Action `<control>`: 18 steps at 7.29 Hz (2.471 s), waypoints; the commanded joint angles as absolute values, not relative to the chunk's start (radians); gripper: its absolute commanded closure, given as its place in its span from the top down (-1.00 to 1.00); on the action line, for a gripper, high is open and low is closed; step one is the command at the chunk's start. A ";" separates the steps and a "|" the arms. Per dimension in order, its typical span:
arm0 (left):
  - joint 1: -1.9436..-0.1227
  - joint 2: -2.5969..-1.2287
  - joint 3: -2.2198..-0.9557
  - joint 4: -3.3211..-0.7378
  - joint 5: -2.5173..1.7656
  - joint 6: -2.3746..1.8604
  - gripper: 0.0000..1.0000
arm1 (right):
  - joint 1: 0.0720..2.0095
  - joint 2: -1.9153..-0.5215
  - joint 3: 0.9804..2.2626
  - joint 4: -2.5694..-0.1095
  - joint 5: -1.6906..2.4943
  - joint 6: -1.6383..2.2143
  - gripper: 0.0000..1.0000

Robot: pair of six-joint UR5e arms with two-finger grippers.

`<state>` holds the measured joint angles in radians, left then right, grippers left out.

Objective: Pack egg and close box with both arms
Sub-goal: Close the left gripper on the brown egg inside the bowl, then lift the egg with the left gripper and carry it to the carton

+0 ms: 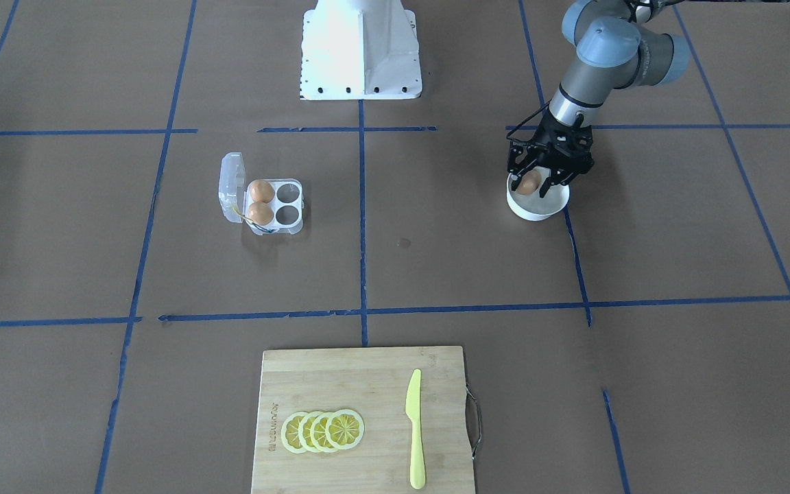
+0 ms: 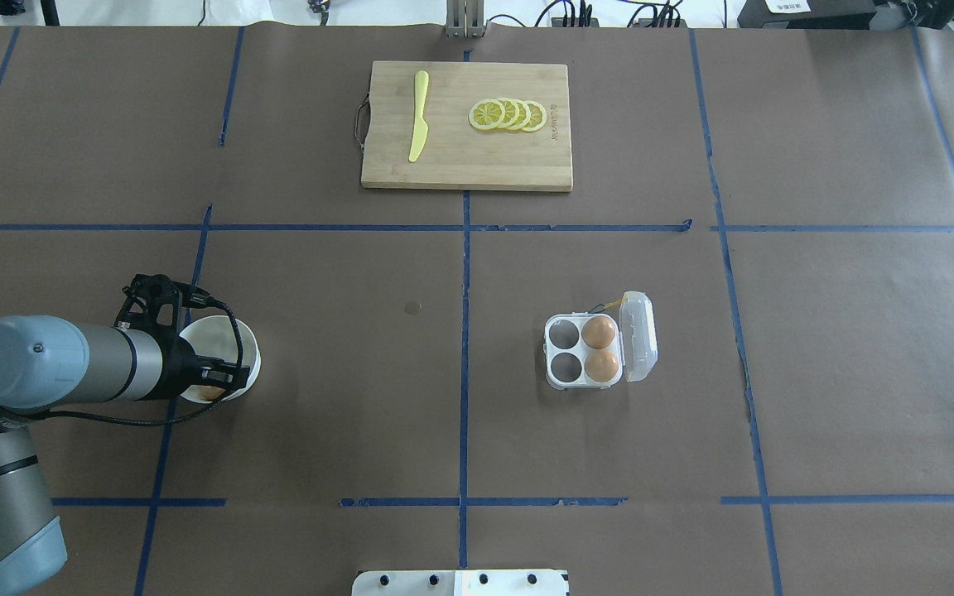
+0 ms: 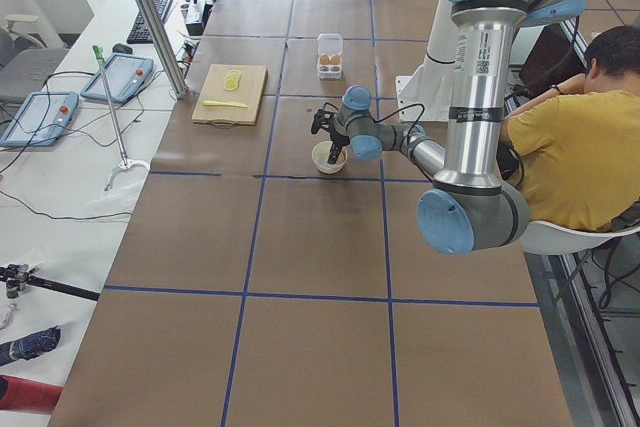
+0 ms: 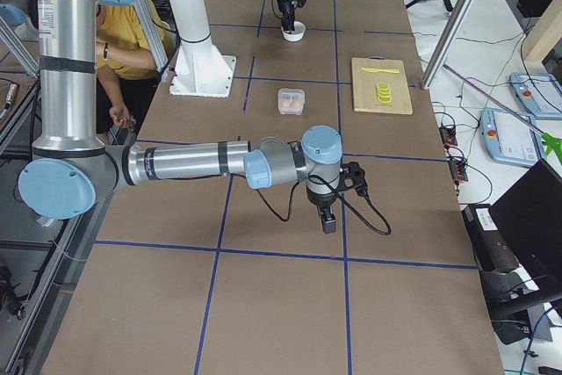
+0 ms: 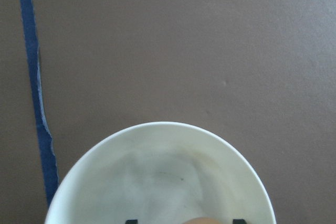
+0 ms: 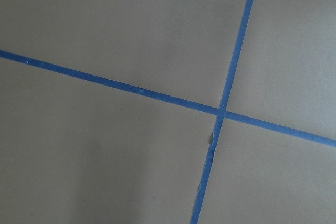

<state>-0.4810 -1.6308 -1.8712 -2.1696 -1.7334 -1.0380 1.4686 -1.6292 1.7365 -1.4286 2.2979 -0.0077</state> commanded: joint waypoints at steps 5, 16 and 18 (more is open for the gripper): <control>-0.512 -1.634 -1.905 -2.169 -1.733 -0.999 -1.00 | 1.468 -1.626 1.736 -1.430 2.298 -0.006 1.00; -0.504 -2.093 -1.634 -2.541 -1.723 -0.699 -1.00 | 1.468 -1.615 1.735 -1.430 2.298 0.018 1.00; -0.456 -2.268 -1.368 -2.743 -1.717 -0.675 -1.00 | 1.470 -1.618 1.735 -1.430 2.298 0.018 1.00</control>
